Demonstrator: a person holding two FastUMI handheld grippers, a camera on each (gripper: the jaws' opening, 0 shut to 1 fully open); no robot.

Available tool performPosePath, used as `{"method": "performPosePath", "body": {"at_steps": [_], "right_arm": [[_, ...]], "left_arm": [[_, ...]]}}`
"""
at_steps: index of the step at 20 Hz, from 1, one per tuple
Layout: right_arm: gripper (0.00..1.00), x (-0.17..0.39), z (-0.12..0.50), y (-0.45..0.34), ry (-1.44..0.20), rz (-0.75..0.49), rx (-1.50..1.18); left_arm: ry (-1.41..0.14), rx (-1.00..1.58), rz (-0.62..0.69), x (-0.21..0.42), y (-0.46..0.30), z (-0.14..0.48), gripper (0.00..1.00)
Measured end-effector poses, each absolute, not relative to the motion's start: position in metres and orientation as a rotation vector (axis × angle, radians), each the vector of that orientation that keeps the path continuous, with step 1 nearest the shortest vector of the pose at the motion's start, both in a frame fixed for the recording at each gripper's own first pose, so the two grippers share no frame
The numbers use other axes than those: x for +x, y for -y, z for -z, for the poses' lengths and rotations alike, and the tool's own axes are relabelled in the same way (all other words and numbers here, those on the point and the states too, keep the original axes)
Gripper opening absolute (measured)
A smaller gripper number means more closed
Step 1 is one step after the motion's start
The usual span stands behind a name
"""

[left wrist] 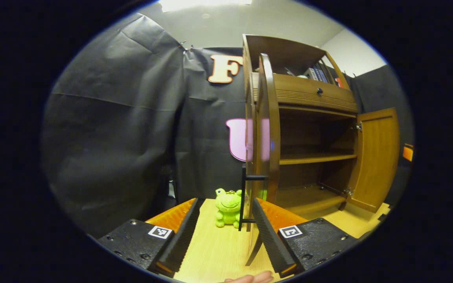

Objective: Open the right door of the double-door shoe cabinet with the right hand, and open the left door with the left hand.

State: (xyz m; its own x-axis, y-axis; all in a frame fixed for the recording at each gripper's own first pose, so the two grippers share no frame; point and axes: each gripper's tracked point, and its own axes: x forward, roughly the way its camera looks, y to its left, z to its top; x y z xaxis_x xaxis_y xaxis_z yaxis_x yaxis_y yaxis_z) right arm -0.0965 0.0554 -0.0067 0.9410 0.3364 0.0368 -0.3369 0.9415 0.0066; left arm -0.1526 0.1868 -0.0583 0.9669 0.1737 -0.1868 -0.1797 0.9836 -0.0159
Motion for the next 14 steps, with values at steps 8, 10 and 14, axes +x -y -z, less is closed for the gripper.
{"method": "performPosePath", "body": {"at_steps": [8, 10, 14], "right_arm": [[0.99, -0.096, 0.006, -0.041, 0.029, -0.369, 0.058], [0.99, -0.095, 0.008, -0.041, 0.026, -0.372, 0.051], [0.99, -0.089, 0.007, -0.042, 0.019, -0.370, 0.057]], "left_arm": [[-0.169, 0.061, -0.212, -0.164, -0.147, 0.024, 0.89], [-0.142, 0.061, -0.188, -0.163, -0.130, 0.014, 0.90], [-0.124, 0.042, -0.162, -0.159, -0.100, 0.009, 0.89]]}}
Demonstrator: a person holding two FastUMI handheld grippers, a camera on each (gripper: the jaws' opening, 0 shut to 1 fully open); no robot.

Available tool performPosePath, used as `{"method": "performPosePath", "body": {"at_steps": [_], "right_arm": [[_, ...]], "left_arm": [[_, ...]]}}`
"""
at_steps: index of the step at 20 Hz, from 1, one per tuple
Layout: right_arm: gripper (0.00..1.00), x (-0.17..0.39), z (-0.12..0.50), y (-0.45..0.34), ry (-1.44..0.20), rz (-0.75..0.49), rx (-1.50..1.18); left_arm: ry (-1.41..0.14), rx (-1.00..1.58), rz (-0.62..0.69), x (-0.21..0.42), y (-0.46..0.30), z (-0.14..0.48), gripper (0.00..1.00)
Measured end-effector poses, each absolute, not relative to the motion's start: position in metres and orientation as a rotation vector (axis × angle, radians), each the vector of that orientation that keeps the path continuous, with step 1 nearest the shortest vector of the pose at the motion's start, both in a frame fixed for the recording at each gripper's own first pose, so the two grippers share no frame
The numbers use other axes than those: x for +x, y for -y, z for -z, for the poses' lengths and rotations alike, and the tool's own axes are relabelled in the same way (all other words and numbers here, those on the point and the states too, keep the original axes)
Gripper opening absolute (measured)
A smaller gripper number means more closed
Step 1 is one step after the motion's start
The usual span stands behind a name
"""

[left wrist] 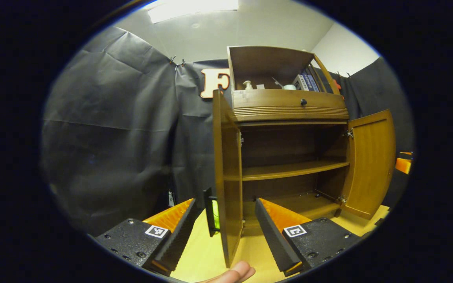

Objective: Open the right door of the double-door shoe cabinet with the right hand, and open the left door with the left hand.

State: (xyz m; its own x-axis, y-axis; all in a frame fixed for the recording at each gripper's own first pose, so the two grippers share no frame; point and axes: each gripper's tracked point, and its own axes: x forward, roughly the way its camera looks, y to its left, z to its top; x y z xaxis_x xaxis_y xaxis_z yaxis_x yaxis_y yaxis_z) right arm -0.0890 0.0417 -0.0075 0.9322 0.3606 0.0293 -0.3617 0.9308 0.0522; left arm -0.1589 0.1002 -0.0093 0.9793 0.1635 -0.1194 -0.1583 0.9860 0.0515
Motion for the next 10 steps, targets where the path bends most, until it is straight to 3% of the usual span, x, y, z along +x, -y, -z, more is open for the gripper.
{"method": "performPosePath", "body": {"at_steps": [9, 10], "right_arm": [[0.99, -0.072, 0.002, -0.050, -0.003, -0.385, 0.117], [0.95, -0.070, 0.000, -0.054, 0.001, -0.394, 0.120]], "left_arm": [[-0.078, -0.024, -0.055, -0.124, -0.019, -0.005, 0.91], [-0.079, -0.021, -0.035, -0.119, -0.006, -0.004, 0.93]]}}
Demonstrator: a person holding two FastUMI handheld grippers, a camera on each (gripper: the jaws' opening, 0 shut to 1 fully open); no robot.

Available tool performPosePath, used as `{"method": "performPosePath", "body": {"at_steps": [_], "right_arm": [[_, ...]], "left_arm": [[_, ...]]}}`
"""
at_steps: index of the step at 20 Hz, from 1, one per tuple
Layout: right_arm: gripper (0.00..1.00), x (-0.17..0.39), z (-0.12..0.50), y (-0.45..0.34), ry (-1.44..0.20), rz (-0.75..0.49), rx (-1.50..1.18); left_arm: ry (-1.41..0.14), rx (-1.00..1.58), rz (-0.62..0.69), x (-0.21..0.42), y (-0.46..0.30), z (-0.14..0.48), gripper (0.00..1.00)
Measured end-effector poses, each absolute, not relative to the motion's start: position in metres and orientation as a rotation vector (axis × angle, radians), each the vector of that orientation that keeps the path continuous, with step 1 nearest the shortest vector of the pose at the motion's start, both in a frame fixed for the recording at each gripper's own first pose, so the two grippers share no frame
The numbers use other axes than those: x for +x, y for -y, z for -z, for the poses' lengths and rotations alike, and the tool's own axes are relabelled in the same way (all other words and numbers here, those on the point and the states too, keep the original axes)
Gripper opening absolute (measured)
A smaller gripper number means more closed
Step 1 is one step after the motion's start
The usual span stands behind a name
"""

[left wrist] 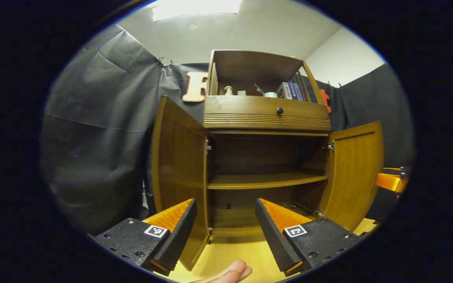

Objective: Open the right door of the double-door shoe cabinet with the right hand, and open the left door with the left hand.

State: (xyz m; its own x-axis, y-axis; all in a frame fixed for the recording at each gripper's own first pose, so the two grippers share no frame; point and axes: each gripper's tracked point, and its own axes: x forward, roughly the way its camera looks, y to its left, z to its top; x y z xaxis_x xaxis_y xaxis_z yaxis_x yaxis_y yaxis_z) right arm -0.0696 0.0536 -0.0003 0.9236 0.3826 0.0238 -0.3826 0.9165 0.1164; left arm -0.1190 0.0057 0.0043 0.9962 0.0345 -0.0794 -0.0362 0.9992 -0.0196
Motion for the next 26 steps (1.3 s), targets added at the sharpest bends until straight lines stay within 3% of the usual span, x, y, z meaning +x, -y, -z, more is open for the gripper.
{"method": "performPosePath", "body": {"at_steps": [2, 9, 14, 17, 18, 21, 22, 26], "right_arm": [[1.00, -0.062, 0.000, -0.059, -0.001, -0.394, 0.111], [0.98, -0.035, 0.001, -0.070, -0.027, -0.364, 0.112], [0.96, -0.035, 0.030, -0.067, -0.058, -0.252, 0.040], [0.99, -0.038, 0.041, -0.076, -0.053, -0.220, -0.007], [0.95, -0.037, 0.041, -0.077, -0.043, -0.201, -0.025], [1.00, -0.035, 0.035, -0.091, -0.010, -0.190, -0.029], [0.96, -0.033, 0.037, -0.099, -0.014, -0.197, -0.031], [0.99, -0.025, 0.042, -0.116, -0.041, -0.201, -0.052]], "left_arm": [[-0.077, -0.018, 0.006, -0.108, 0.021, -0.003, 0.93], [-0.076, -0.020, 0.100, -0.071, 0.097, 0.005, 0.91], [-0.044, -0.032, 0.189, -0.070, 0.136, 0.017, 0.92], [-0.005, 0.037, 0.251, -0.078, 0.148, 0.011, 0.97], [-0.011, 0.041, 0.240, -0.075, 0.143, 0.015, 0.99], [-0.009, -0.001, 0.189, -0.067, 0.116, 0.008, 0.99], [-0.002, -0.012, 0.176, -0.066, 0.109, 0.003, 0.99], [-0.020, -0.033, 0.167, -0.058, 0.098, 0.005, 0.96]]}}
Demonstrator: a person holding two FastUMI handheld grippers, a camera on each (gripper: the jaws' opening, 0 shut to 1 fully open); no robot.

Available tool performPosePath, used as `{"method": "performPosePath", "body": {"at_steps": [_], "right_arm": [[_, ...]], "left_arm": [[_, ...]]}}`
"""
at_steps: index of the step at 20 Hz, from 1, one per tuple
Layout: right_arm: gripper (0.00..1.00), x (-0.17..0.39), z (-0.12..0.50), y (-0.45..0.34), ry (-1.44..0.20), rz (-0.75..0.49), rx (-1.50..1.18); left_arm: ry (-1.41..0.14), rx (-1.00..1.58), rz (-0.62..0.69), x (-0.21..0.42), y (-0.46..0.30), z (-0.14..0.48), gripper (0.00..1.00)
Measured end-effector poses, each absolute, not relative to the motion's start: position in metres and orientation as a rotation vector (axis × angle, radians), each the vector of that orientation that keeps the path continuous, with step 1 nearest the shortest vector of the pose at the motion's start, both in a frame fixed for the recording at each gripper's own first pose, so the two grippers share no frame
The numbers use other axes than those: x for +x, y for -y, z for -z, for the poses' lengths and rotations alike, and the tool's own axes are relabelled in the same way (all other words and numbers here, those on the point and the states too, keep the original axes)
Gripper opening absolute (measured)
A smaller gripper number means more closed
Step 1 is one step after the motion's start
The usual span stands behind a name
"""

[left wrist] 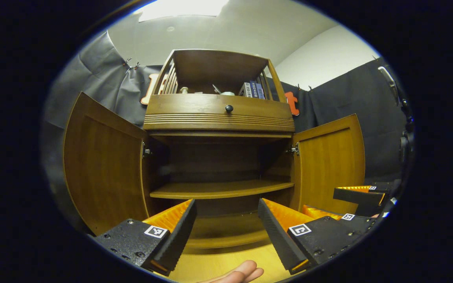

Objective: Open the right door of the double-door shoe cabinet with the right hand, and open the left door with the left hand.

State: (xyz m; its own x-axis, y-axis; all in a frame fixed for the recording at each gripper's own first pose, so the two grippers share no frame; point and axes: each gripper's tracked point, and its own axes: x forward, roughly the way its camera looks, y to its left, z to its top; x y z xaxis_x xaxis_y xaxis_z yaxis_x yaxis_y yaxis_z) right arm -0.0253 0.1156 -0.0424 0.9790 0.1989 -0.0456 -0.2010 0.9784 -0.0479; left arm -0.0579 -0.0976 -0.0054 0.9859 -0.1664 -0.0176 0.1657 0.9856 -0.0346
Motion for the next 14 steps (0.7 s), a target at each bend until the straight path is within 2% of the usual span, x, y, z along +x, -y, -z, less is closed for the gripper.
{"method": "performPosePath", "body": {"at_steps": [1, 2, 4, 5, 7, 8, 14], "right_arm": [[0.96, -0.024, 0.043, -0.118, -0.044, -0.202, -0.060], [0.99, -0.023, 0.043, -0.119, -0.046, -0.201, -0.067], [0.96, -0.023, 0.038, -0.117, -0.035, -0.186, -0.064], [0.99, -0.024, 0.035, -0.116, -0.023, -0.181, -0.051], [0.96, -0.026, 0.033, -0.118, -0.009, -0.184, -0.012], [0.99, -0.027, 0.032, -0.118, -0.005, -0.188, 0.011], [0.99, -0.026, 0.039, -0.112, -0.009, -0.197, 0.061]], "left_arm": [[-0.027, -0.039, 0.147, -0.055, 0.090, 0.006, 0.96], [-0.030, -0.040, 0.134, -0.054, 0.084, 0.007, 0.99], [-0.032, -0.044, 0.117, -0.049, 0.081, 0.008, 0.96], [-0.036, -0.042, 0.114, -0.047, 0.079, 0.010, 0.96], [-0.053, -0.042, 0.124, -0.045, 0.081, 0.013, 0.97], [-0.057, -0.043, 0.129, -0.045, 0.082, 0.013, 0.96], [-0.062, -0.028, 0.134, -0.045, 0.087, 0.014, 0.96]]}}
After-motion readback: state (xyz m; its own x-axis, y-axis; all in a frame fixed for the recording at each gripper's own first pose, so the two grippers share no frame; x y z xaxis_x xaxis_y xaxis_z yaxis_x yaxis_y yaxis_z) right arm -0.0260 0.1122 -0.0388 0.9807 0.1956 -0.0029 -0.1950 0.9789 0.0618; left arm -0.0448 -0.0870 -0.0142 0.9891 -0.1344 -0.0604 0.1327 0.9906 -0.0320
